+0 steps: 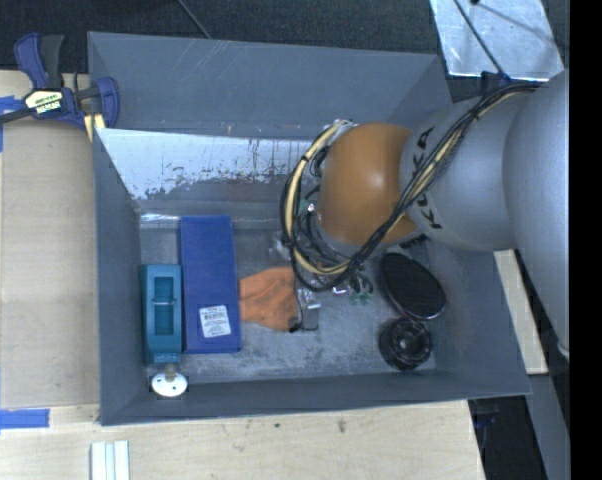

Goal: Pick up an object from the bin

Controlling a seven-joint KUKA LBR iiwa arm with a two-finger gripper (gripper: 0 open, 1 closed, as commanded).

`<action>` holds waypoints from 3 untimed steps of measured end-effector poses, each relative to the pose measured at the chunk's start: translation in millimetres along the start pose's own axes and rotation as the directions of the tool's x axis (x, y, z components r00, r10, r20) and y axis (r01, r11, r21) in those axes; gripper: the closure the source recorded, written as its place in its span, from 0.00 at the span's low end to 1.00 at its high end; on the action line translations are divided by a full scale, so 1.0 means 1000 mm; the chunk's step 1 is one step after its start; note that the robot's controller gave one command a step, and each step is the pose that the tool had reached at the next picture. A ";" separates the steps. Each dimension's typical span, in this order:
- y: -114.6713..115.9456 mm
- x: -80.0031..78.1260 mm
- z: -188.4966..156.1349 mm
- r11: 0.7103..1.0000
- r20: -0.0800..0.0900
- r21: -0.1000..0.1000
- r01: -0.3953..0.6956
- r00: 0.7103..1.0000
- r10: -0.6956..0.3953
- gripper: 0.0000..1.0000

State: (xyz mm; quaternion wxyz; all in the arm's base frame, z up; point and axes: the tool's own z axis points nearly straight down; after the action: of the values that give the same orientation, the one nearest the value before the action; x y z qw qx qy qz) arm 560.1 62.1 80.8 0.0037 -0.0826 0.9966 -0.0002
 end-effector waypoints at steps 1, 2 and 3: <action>0.019 0.007 0.010 0.999 -0.004 -0.001 -0.033 0.999 0.033 1.00; 0.019 0.007 0.010 0.999 -0.004 -0.001 -0.033 0.999 0.033 1.00; 0.018 0.014 -0.115 1.000 -0.004 -0.001 -0.027 1.000 0.027 1.00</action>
Offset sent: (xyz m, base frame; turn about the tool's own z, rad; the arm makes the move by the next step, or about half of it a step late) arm 0.0000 0.0000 0.0000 0.0000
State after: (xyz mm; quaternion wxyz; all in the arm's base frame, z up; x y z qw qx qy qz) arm 542.5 77.4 195.4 0.0015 -0.0690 0.9976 0.0000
